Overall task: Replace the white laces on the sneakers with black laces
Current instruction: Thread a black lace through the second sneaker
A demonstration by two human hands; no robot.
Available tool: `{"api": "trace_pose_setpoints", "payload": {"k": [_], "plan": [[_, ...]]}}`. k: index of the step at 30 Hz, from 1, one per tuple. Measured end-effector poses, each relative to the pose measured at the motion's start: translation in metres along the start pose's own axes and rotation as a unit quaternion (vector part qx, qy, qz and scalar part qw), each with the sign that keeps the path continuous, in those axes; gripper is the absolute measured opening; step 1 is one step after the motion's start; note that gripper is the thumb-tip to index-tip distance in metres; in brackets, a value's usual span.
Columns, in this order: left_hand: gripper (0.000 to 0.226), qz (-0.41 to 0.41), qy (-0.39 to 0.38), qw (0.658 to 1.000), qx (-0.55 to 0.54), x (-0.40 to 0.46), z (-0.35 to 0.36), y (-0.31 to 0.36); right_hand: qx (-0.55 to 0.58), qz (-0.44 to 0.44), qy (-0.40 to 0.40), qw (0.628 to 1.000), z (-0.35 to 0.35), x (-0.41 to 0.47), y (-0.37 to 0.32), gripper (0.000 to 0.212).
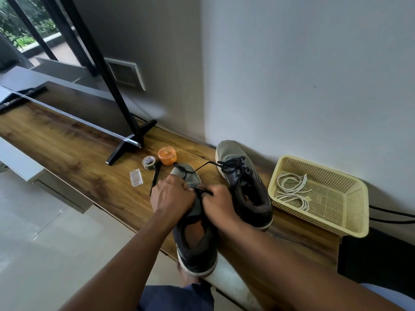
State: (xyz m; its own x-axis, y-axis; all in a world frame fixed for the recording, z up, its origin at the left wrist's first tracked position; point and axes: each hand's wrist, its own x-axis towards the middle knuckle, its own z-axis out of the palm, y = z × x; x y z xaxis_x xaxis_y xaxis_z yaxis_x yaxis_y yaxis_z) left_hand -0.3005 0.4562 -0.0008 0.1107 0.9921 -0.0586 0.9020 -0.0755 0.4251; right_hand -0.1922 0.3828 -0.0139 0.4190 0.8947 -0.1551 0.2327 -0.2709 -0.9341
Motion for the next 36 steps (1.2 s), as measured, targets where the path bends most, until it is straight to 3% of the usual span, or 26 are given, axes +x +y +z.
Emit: {"api": "trace_pose_setpoints", "payload": {"k": [8, 15, 18, 24, 28, 36], "plan": [[0.017, 0.035, 0.009, 0.999, -0.015, -0.003, 0.004, 0.000, 0.047, 0.007, -0.014, 0.999, -0.001, 0.000, -0.001, 0.034], [0.014, 0.073, -0.010, 0.997, 0.009, 0.003, 0.000, 0.000, 0.042, 0.067, -0.020, 0.997, 0.001, 0.012, 0.001, 0.018], [0.011, 0.080, -0.056, 0.995, 0.021, 0.010, -0.004, 0.000, 0.086, 0.074, -0.007, 0.994, 0.002, 0.018, -0.003, 0.019], [0.006, 0.100, -0.126, 0.987, 0.010, 0.018, -0.011, -0.004, -0.011, 0.034, 0.028, 0.999, 0.002, 0.021, 0.001, 0.010], [0.013, 0.115, -0.205, 0.972, -0.029, 0.022, -0.022, -0.005, -0.034, 0.013, 0.024, 0.999, 0.002, 0.024, 0.000, 0.005], [0.035, 0.123, -0.294, 0.946, -0.062, 0.020, -0.045, -0.004, -0.103, -0.028, 0.005, 0.994, 0.002, 0.025, -0.003, 0.017]]}}
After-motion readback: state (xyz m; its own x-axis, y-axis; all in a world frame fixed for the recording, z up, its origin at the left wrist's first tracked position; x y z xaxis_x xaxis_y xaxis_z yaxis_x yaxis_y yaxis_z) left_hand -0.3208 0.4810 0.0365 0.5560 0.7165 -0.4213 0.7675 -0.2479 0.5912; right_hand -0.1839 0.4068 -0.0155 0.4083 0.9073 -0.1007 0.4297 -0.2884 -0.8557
